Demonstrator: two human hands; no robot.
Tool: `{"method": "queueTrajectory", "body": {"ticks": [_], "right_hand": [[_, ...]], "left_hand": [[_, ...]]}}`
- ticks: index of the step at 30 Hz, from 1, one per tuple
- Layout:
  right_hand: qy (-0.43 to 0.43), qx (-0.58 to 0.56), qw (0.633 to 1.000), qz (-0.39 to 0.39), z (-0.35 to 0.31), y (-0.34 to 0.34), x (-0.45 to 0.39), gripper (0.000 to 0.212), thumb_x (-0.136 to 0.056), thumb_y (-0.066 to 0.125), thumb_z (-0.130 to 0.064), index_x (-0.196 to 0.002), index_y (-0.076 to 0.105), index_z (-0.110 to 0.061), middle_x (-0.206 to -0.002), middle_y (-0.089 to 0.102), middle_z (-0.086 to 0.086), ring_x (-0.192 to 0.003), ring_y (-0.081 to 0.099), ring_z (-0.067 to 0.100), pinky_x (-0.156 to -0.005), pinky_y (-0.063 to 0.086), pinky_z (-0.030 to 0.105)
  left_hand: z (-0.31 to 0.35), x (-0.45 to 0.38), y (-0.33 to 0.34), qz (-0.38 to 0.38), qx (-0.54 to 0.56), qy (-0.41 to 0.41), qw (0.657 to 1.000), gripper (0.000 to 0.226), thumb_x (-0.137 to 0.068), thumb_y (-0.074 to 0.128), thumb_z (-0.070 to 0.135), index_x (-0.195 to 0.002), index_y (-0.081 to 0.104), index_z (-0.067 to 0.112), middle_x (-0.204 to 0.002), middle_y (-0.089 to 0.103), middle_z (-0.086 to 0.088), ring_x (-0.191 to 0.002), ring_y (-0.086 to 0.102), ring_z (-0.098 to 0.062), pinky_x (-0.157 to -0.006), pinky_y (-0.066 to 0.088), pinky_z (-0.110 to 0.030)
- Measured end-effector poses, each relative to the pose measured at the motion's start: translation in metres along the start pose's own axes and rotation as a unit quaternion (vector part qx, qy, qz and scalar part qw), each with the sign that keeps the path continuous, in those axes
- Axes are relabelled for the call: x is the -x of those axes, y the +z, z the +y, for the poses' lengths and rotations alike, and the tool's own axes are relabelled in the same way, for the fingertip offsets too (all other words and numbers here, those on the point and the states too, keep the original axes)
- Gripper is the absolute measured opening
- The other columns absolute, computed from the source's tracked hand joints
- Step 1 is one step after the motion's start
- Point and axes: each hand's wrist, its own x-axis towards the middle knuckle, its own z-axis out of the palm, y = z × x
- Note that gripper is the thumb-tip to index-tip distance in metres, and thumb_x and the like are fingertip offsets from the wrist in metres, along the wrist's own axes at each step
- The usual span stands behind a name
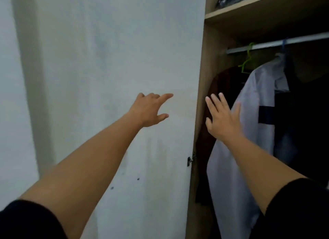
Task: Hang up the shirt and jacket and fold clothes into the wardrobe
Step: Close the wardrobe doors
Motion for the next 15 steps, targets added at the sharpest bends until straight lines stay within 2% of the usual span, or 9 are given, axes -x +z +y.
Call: {"method": "queueTrajectory", "body": {"ticks": [2,4,7,9,11,15], "right_hand": [[-0.042,-0.011,0.999,-0.006,-0.025,0.005,0.007,0.071,-0.089,0.051,-0.031,-0.151,0.019,-0.022,-0.159,0.016,0.002,-0.148,0.006,0.021,-0.11,0.006,0.064],[-0.085,-0.019,0.996,-0.002,-0.049,0.013,0.019,0.073,-0.079,0.065,-0.031,-0.146,0.035,-0.022,-0.153,0.033,0.006,-0.144,0.024,0.025,-0.106,0.017,0.068],[-0.147,-0.024,0.989,0.019,-0.084,0.022,0.038,0.074,-0.068,0.074,-0.034,-0.138,0.048,-0.025,-0.145,0.045,0.007,-0.137,0.038,0.029,-0.099,0.028,0.069],[-0.196,-0.02,0.98,0.02,-0.11,0.022,0.05,0.075,-0.068,0.074,-0.037,-0.138,0.047,-0.029,-0.146,0.043,0.007,-0.138,0.036,0.029,-0.1,0.027,0.068],[-0.23,-0.025,0.973,0.018,-0.136,0.021,0.058,0.077,-0.068,0.073,-0.036,-0.139,0.045,-0.031,-0.148,0.041,0.007,-0.14,0.033,0.029,-0.102,0.024,0.068],[-0.277,-0.046,0.959,0.024,-0.194,0.015,0.061,0.077,-0.064,0.075,-0.033,-0.137,0.047,-0.034,-0.148,0.041,0.006,-0.14,0.033,0.028,-0.102,0.024,0.069]], "left_hand": [[-0.017,0.02,-0.015,0.016,-0.034,-0.035,0.999,0.067,-0.09,0.046,0.053,-0.146,0.016,0.033,-0.125,0.055,0.002,-0.122,0.045,-0.019,-0.098,0.031,-0.039],[-0.029,0.04,-0.024,0.028,-0.064,-0.065,0.995,0.067,-0.089,0.048,0.052,-0.146,0.019,0.033,-0.13,0.051,0.001,-0.126,0.042,-0.019,-0.102,0.025,-0.043],[-0.043,0.07,-0.038,0.052,-0.101,-0.095,0.989,0.076,-0.083,0.06,0.051,-0.146,0.022,0.034,-0.147,0.033,-0.003,-0.137,0.028,-0.021,-0.107,0.017,-0.056],[-0.054,0.09,-0.047,0.027,-0.124,-0.129,0.984,0.091,-0.075,0.066,0.055,-0.148,0.014,0.037,-0.156,0.013,-0.007,-0.144,0.012,-0.025,-0.108,0.01,-0.063],[-0.071,0.105,-0.053,-0.005,-0.148,-0.171,0.974,0.112,-0.066,0.071,0.06,-0.147,-0.004,0.043,-0.158,-0.004,-0.012,-0.146,-0.001,-0.029,-0.107,0.005,-0.067],[-0.112,0.124,-0.06,-0.055,-0.17,-0.22,0.959,0.134,-0.057,0.078,0.058,-0.14,-0.025,0.045,-0.156,-0.013,-0.016,-0.145,-0.012,-0.031,-0.104,0.004,-0.072]]}}
